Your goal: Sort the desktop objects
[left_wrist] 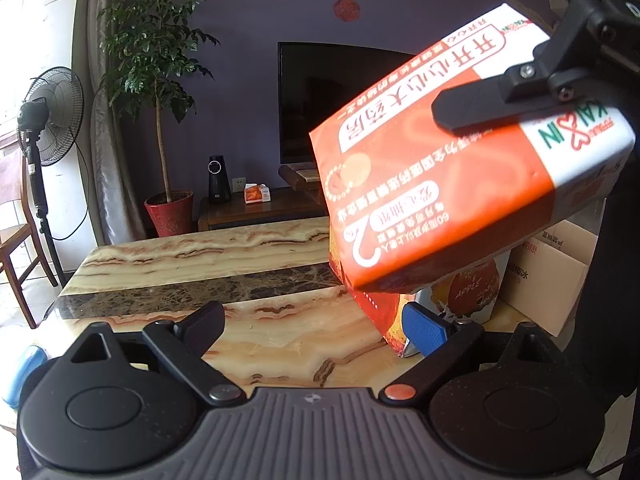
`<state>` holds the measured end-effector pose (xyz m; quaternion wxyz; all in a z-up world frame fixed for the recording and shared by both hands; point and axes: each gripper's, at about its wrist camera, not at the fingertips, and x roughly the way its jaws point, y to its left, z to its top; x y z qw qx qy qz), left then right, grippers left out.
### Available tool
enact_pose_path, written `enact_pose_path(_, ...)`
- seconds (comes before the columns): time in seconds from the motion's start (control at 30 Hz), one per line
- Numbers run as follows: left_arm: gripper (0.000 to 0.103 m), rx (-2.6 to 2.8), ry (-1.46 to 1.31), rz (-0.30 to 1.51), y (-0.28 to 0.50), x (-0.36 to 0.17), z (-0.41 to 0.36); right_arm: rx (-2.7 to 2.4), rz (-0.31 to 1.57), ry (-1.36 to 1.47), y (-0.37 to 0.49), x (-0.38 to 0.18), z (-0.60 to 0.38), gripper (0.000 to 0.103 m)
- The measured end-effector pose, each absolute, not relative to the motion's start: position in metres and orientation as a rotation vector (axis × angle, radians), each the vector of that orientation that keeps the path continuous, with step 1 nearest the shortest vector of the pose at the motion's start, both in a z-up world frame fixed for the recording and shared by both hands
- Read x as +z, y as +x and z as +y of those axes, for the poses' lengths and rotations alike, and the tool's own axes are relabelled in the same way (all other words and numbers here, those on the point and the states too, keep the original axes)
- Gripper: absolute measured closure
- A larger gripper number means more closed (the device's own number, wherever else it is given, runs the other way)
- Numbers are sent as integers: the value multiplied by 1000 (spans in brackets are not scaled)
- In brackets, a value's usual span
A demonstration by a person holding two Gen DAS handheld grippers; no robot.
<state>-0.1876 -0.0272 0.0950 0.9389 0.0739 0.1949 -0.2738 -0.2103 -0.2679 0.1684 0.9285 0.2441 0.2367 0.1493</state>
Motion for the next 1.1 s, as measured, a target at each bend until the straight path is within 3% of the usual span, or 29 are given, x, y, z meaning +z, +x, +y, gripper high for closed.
enact_pose_path(0.7,8,-510,95,397,-185,98,-22,425,387,501,-243,177,-258,27)
enact_pose_path(0.97,8,-508,65,403,-181,100,-19,493,339,383,-252,177,-240,27)
enact_pose_path(1.1,15,-502,26,412,-177,102,-14,534,299,303,-261,177,-228,27)
